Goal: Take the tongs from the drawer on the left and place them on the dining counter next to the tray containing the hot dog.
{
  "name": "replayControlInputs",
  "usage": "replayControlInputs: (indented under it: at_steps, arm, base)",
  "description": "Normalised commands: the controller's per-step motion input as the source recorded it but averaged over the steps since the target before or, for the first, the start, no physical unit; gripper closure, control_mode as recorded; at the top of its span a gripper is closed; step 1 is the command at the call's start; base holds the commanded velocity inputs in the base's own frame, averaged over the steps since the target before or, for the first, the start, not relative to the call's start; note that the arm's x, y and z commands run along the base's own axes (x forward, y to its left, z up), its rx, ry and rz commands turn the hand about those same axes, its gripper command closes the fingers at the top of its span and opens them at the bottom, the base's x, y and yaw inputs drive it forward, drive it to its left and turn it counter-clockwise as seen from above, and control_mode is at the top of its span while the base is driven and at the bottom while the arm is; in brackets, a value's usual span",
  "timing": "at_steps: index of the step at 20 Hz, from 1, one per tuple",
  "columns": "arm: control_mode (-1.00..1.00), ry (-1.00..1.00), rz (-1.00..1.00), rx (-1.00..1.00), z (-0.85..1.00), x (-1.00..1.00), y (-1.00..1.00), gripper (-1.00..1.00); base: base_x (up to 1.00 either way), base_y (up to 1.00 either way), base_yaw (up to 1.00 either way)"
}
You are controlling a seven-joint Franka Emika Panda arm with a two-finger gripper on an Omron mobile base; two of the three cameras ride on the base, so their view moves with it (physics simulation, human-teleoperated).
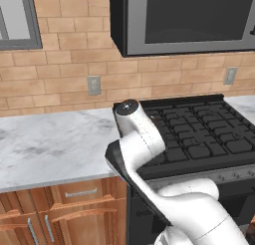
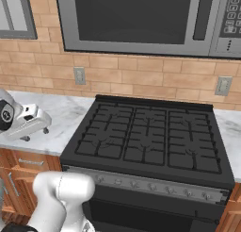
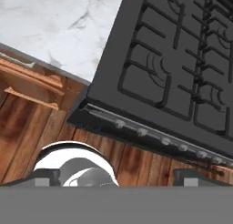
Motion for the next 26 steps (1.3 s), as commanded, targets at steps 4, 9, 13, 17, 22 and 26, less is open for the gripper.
replayControlInputs:
  at_steps: [4, 9, 13, 17, 22, 26]
  arm:
    - [-1.0, 0.0, 0.05, -0.05, -0.62, -0.41, 0.9, -1.0]
    - [-1.0, 0.0, 0.09, -0.02, -0.55, -0.28, 0.71, -1.0]
    - [-1.0, -0.08, 0.21, -0.18, -0.29, -0.13, 0.14, -1.0]
    - [-1.0, -0.09, 0.26, -0.22, -0.37, -0.32, 0.55, -1.0]
    - [-1.0, -0.09, 0.25, -0.26, -0.55, -0.23, 0.86, -1.0]
    - [-1.0, -0.06, 0.23, -0.27, -0.59, -0.06, 0.85, -1.0]
  base:
    - [0.0, 0.0, 0.0]
    - [0.0, 0.0, 0.0]
    - [0.0, 0.0, 0.0]
    - [0.0, 0.0, 0.0]
    - [0.0, 0.0, 0.0]
    - [0.0, 0.0, 0.0]
